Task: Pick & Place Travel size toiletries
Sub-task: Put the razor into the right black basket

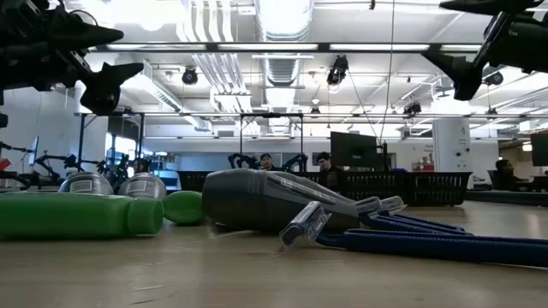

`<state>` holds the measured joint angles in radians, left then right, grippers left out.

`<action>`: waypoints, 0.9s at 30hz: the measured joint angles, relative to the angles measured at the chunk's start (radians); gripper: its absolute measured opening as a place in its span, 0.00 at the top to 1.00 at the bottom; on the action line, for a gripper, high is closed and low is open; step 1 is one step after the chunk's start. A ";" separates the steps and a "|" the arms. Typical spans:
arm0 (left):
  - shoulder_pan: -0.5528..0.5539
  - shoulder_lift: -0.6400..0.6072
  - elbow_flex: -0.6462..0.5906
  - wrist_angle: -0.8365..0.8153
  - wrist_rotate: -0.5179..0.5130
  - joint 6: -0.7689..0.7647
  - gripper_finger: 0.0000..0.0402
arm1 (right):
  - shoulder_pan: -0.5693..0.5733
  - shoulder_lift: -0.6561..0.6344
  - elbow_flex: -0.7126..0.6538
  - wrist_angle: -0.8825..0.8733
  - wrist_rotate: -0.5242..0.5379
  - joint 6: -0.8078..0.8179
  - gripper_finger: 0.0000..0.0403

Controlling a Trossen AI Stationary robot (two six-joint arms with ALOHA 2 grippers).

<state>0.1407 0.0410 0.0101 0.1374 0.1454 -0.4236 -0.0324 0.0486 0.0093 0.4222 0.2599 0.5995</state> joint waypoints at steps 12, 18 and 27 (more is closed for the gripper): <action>0.000 0.000 0.000 -0.001 -0.005 0.001 0.33 | -0.001 0.002 0.001 -0.014 0.152 -0.030 0.10; 0.000 0.000 0.000 -0.001 -0.005 0.001 0.33 | -0.001 0.006 0.001 -0.074 0.245 0.034 0.10; 0.000 0.000 0.000 -0.006 -0.005 0.001 0.33 | -0.001 0.008 0.000 -0.105 0.265 0.027 0.10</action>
<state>0.1410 0.0412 0.0101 0.1314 0.1402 -0.4225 -0.0334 0.0562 0.0098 0.3176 0.5252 0.6260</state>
